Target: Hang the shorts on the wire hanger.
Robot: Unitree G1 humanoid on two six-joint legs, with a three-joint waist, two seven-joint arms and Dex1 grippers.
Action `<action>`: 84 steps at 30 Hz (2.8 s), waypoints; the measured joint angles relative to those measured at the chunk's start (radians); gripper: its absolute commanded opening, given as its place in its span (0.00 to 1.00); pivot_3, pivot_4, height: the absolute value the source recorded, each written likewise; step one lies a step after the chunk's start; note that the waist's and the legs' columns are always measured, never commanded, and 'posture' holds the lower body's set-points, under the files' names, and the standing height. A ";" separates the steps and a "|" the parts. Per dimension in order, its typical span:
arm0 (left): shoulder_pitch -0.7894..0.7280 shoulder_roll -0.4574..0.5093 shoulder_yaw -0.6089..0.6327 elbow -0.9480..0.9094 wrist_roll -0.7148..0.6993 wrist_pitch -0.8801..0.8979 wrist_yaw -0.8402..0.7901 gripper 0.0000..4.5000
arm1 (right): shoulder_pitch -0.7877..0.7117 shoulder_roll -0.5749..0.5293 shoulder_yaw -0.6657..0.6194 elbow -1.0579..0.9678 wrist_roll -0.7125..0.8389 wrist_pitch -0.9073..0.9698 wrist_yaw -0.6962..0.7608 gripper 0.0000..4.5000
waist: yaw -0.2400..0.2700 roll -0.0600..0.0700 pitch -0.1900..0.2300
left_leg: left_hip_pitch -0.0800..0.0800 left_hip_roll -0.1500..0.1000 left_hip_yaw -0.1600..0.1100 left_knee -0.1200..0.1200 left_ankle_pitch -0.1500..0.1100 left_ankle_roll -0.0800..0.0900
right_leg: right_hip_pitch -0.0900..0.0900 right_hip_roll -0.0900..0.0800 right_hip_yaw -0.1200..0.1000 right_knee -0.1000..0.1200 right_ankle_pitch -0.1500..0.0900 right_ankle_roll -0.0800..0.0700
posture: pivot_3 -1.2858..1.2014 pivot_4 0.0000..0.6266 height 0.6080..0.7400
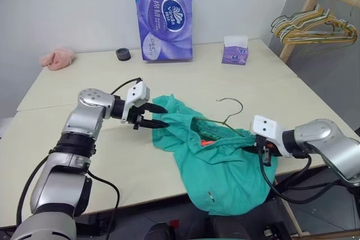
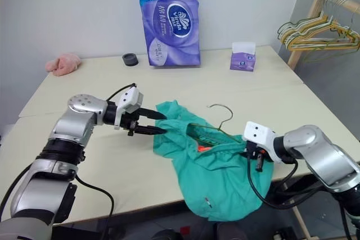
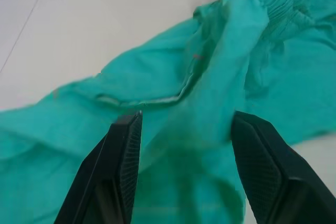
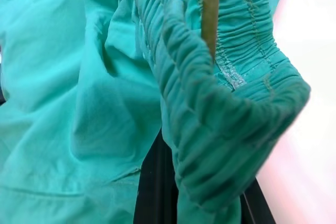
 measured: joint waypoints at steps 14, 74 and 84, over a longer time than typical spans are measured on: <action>0.025 -0.124 -0.079 0.014 0.036 -0.061 -0.010 0.51 | 0.008 0.003 -0.021 -0.076 0.038 0.026 -0.009 0.00 | -0.012 0.000 0.000 | 0.000 0.000 0.000 0.000 0.000 0.000 | 0.000 0.000 0.000 0.000 0.000 0.000 | 0.42 0.07 1.00; 0.006 -0.146 0.038 0.152 0.038 -0.117 0.176 0.90 | 0.166 0.094 -0.246 -0.137 0.160 0.148 -0.100 0.00 | -0.012 -0.001 0.000 | -0.001 0.000 -0.001 0.000 0.000 0.000 | 0.000 0.000 0.000 0.000 0.000 0.000 | 0.41 0.12 1.00; 0.082 -0.262 0.062 -0.370 -0.109 0.257 0.364 0.90 | 0.356 0.386 -0.638 -0.315 0.286 0.623 -0.357 0.00 | -0.001 0.001 0.002 | -0.002 -0.001 -0.002 0.000 0.000 0.000 | 0.001 -0.001 0.000 0.000 0.000 0.000 | 0.39 0.19 1.00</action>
